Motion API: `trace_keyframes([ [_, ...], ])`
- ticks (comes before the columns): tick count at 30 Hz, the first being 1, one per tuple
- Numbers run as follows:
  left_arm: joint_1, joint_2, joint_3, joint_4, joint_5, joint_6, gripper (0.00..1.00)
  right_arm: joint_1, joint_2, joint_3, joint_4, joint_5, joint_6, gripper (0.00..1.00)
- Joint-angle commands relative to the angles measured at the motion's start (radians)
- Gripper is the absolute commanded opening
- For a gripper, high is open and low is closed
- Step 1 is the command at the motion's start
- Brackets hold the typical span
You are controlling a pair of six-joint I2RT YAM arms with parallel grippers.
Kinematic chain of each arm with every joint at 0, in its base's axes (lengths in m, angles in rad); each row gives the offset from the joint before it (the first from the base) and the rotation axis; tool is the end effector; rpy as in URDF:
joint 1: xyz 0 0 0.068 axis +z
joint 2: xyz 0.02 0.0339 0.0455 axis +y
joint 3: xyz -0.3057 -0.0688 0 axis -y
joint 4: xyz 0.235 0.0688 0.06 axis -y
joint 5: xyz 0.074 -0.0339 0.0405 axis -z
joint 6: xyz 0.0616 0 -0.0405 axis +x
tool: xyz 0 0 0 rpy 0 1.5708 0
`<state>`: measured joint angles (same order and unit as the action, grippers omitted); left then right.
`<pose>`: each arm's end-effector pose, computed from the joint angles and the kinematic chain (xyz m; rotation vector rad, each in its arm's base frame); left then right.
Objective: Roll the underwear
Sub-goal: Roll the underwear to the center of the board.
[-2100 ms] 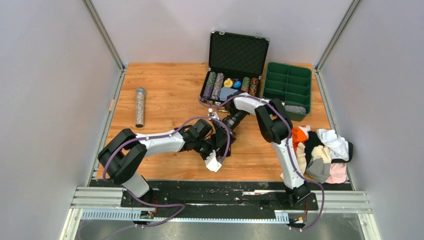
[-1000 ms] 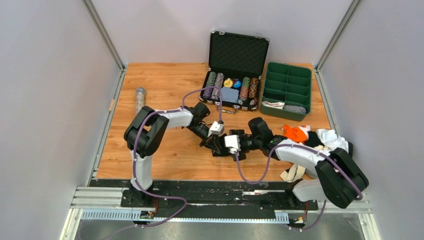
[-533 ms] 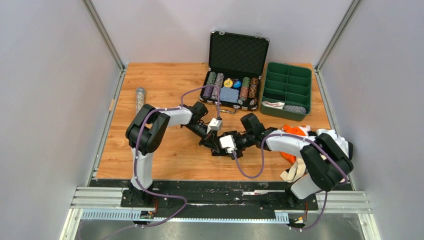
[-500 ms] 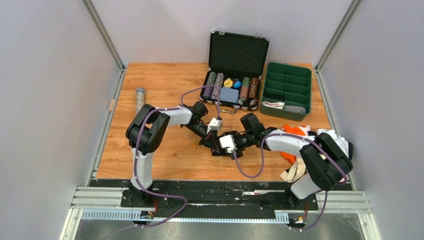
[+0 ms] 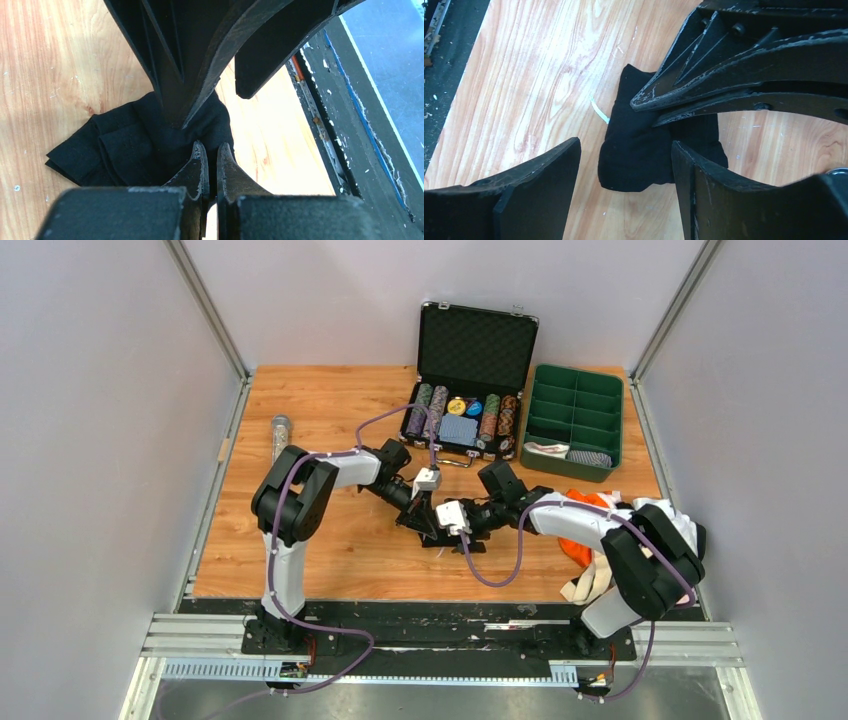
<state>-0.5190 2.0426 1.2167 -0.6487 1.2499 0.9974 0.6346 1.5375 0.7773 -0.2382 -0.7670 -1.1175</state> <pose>0.2934 -0.2349 0.1607 1.6350 1.6106 -1.5814 0.2046 0.2037 0.2011 -1.9548 1.2712 0.7442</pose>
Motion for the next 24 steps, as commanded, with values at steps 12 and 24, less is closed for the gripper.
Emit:
trace_keyframes([
  [12,0.033,0.026,0.017,0.059,0.024,-0.096,0.0,0.037,0.102,-0.009,0.145,0.062,0.009,0.51],
  [24,0.077,-0.082,0.013,0.129,-0.121,-0.54,0.01,0.013,0.202,0.333,-0.538,0.01,-0.073,0.01],
])
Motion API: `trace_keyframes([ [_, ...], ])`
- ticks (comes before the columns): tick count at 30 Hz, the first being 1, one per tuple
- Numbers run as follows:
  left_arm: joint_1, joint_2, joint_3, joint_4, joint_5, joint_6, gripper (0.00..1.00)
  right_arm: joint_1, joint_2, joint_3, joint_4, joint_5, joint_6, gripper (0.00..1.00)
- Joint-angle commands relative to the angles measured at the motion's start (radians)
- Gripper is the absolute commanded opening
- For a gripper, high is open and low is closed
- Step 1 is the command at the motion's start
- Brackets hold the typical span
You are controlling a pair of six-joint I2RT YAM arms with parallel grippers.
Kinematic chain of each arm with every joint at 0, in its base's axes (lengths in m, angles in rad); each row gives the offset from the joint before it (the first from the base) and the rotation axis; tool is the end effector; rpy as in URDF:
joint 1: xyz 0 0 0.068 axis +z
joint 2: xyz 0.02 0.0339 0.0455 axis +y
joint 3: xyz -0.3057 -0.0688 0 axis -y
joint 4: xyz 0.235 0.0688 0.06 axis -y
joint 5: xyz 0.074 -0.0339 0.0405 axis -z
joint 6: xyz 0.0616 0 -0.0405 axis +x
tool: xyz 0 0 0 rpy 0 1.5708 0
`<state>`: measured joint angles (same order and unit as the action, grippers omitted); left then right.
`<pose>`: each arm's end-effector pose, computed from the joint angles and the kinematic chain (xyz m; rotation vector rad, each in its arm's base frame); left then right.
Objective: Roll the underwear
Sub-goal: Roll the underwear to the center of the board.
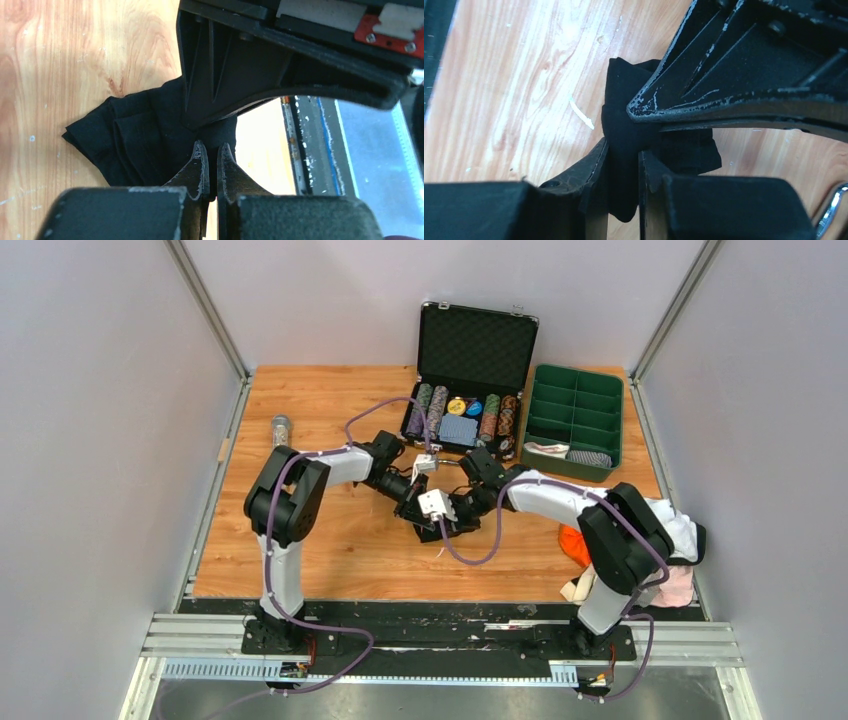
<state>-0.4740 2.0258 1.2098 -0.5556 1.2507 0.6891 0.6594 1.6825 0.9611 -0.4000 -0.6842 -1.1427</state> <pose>0.3092 -0.2244 0.1665 1.4187 1.8525 -1.6457 0.2315 0.2287 0.1975 -2.0527 1.3701 0.7160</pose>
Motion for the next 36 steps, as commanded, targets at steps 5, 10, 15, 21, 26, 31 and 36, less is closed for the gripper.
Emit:
trace_keyframes([
  [5,0.037,-0.137,-0.046,0.053,-0.167,-0.385,0.02,-0.027,0.226,0.321,-0.677,-0.117,-0.073,0.0],
  [10,0.037,-0.184,-0.107,0.039,-0.206,-0.46,0.02,-0.027,0.331,0.404,-0.802,-0.142,-0.057,0.0],
  [15,0.087,-0.264,-0.18,0.153,-0.324,-0.691,0.29,-0.025,0.471,0.525,-0.958,-0.183,-0.049,0.0],
  [21,0.185,-0.406,-0.205,0.227,-0.472,-0.765,0.46,-0.023,0.579,0.621,-1.027,-0.161,0.001,0.0],
  [26,0.203,-0.543,-0.23,0.244,-0.688,-0.672,0.47,-0.027,0.785,0.764,-1.133,-0.195,0.129,0.0],
  [31,0.14,-0.786,-0.369,0.353,-0.781,-0.382,0.5,-0.054,0.92,0.84,-1.137,-0.223,0.283,0.0],
  [36,-0.06,-0.912,-0.489,0.359,-0.694,0.053,0.56,-0.116,1.013,0.85,-1.116,-0.291,0.398,0.0],
])
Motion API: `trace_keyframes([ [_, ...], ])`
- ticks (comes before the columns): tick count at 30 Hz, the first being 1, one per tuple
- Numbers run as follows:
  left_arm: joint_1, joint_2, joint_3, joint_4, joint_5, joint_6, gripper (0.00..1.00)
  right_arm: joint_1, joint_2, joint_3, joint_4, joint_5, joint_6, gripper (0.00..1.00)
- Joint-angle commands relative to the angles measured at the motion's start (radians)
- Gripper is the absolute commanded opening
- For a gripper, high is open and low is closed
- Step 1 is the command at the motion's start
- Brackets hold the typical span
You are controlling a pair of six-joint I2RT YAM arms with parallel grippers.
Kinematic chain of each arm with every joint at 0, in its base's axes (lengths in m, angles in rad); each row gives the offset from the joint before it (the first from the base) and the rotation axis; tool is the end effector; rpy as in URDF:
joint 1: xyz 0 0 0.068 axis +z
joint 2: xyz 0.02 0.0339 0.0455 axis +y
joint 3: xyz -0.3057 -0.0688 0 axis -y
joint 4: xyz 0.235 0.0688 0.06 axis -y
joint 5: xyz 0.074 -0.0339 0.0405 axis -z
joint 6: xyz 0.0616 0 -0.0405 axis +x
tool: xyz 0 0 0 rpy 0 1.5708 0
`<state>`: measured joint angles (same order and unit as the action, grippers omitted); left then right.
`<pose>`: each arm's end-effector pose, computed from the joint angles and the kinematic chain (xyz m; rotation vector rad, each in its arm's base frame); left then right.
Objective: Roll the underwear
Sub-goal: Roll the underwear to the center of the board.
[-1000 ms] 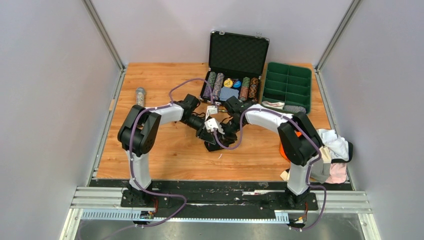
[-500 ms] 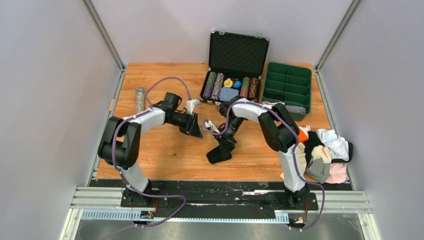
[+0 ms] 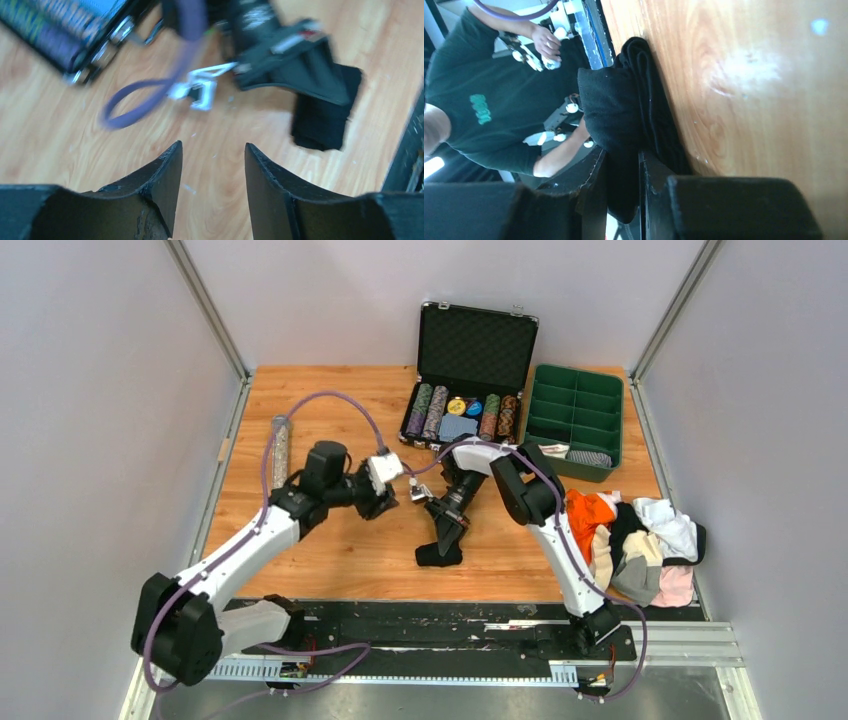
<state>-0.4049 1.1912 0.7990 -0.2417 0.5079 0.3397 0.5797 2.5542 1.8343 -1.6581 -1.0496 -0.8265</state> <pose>0.2178 -0.1259 0.2874 1.0477 1.9047 -0.5947 0.3180 0.2721 0.1007 0.9770 -1.9685 -1.3379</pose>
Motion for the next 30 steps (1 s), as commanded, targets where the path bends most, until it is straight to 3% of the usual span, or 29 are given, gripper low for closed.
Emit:
trace_keyframes([
  [1,-0.153,-0.079,-0.091,0.044,0.093,0.44,0.57,-0.046,0.146,-0.033,0.161,0.07,0.103,0.0],
  [5,-0.328,-0.028,-0.146,0.073,0.14,0.535,0.58,-0.058,0.134,-0.064,0.234,0.08,0.175,0.0],
  [9,-0.404,0.058,-0.211,0.263,0.119,0.449,0.6,-0.058,0.116,-0.089,0.27,0.085,0.202,0.0],
  [19,-0.514,0.284,-0.252,0.498,-0.142,0.387,0.64,-0.059,0.104,-0.109,0.28,0.082,0.207,0.0],
  [23,-0.523,0.337,-0.212,0.41,-0.167,0.401,0.5,-0.058,0.102,-0.113,0.285,0.078,0.209,0.02],
  [25,-0.523,0.366,-0.184,0.331,-0.127,0.423,0.39,-0.058,0.096,-0.119,0.295,0.079,0.216,0.08],
  [28,-0.524,0.407,-0.134,0.205,-0.022,0.458,0.19,-0.059,0.063,-0.13,0.321,0.097,0.241,0.25],
  [30,-0.523,0.445,-0.087,0.134,0.003,0.447,0.08,-0.065,0.017,-0.114,0.325,0.111,0.253,0.66],
])
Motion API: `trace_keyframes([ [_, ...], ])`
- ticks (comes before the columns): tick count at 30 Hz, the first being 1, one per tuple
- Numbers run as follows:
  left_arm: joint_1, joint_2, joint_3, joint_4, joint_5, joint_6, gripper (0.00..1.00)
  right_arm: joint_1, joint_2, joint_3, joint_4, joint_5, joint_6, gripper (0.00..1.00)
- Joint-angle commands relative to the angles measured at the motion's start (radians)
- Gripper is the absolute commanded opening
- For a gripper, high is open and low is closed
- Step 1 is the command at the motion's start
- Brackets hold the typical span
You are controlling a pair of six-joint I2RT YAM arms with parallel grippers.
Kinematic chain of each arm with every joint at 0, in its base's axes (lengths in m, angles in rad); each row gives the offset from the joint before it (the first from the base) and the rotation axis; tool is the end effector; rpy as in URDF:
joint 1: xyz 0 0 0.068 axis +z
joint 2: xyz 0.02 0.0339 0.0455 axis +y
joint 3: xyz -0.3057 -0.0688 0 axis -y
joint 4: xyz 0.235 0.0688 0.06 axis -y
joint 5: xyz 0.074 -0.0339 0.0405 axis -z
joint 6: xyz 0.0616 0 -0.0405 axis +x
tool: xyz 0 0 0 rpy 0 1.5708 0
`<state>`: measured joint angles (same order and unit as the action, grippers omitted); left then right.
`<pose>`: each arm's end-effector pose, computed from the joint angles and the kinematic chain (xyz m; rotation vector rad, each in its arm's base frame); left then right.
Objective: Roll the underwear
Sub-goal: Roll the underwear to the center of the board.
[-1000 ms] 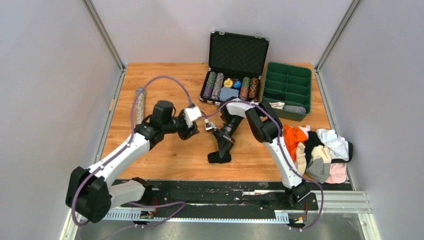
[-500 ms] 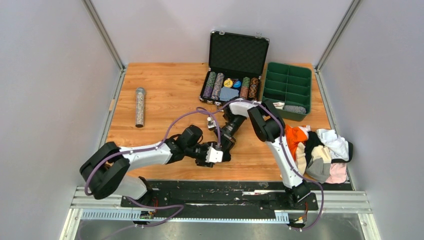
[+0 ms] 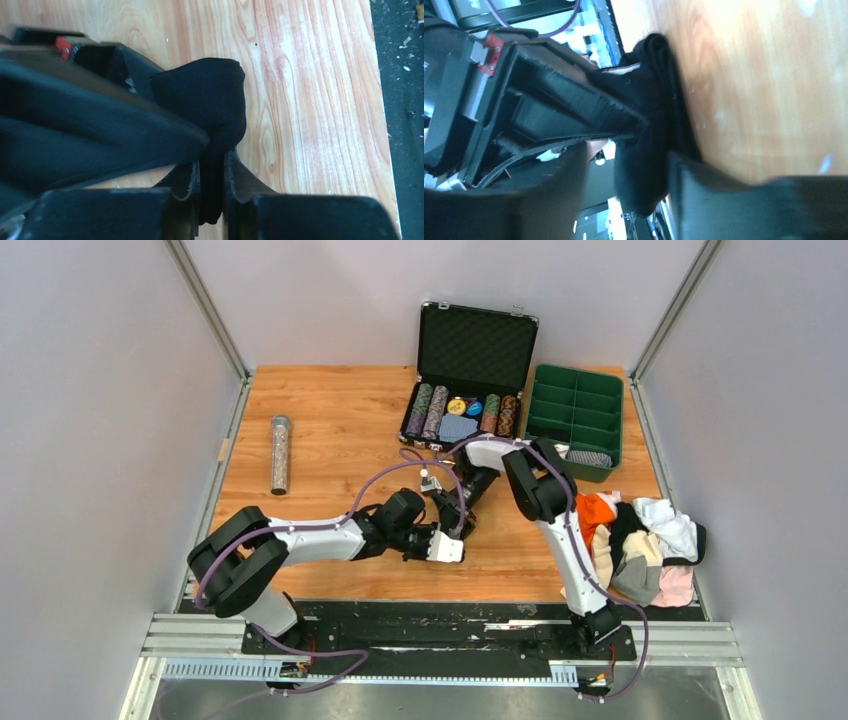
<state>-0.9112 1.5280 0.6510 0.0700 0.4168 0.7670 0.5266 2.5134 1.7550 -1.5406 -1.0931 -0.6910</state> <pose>0.1601 -0.2472 0.1825 1.8833 1.4227 -0.5641 0.3279 0.2539 0.0987 0.8240 -2.0571 -1.3764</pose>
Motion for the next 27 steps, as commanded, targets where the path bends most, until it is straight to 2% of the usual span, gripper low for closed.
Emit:
trace_keyframes([
  [1,-0.017,0.124,0.079,-0.203,0.099,0.017,0.06,-0.022,0.019,-0.024,0.209,0.15,0.128,0.96],
  [3,-0.016,0.135,0.088,-0.217,0.109,0.01,0.0,-0.056,-0.067,0.01,0.214,0.139,0.166,1.0],
  [8,-0.015,0.172,0.126,-0.273,0.144,0.012,0.0,-0.131,-0.367,0.043,0.227,0.22,0.119,1.0],
  [12,0.022,0.228,0.191,-0.329,0.199,-0.054,0.0,-0.263,-0.689,-0.058,0.487,0.264,0.183,1.0],
  [13,0.03,0.255,0.223,-0.347,0.22,-0.075,0.0,-0.296,-0.802,-0.125,0.626,0.31,0.23,1.0],
  [15,0.054,0.301,0.276,-0.385,0.264,-0.132,0.0,-0.367,-1.058,-0.374,0.965,0.398,0.301,1.0],
  [17,0.075,0.347,0.332,-0.424,0.316,-0.173,0.0,-0.38,-1.293,-0.708,1.254,0.48,0.254,1.0],
  [18,0.089,0.378,0.354,-0.441,0.33,-0.202,0.0,-0.376,-1.38,-0.83,1.337,0.48,0.206,1.0],
  [20,0.117,0.423,0.39,-0.46,0.378,-0.247,0.0,-0.349,-1.512,-0.978,1.3,0.438,0.07,0.99],
  [23,0.161,0.479,0.432,-0.491,0.436,-0.292,0.0,-0.274,-1.61,-1.098,1.139,0.398,-0.089,0.85],
  [27,0.192,0.518,0.461,-0.526,0.46,-0.299,0.0,-0.076,-1.674,-1.203,1.135,0.463,-0.204,0.75],
])
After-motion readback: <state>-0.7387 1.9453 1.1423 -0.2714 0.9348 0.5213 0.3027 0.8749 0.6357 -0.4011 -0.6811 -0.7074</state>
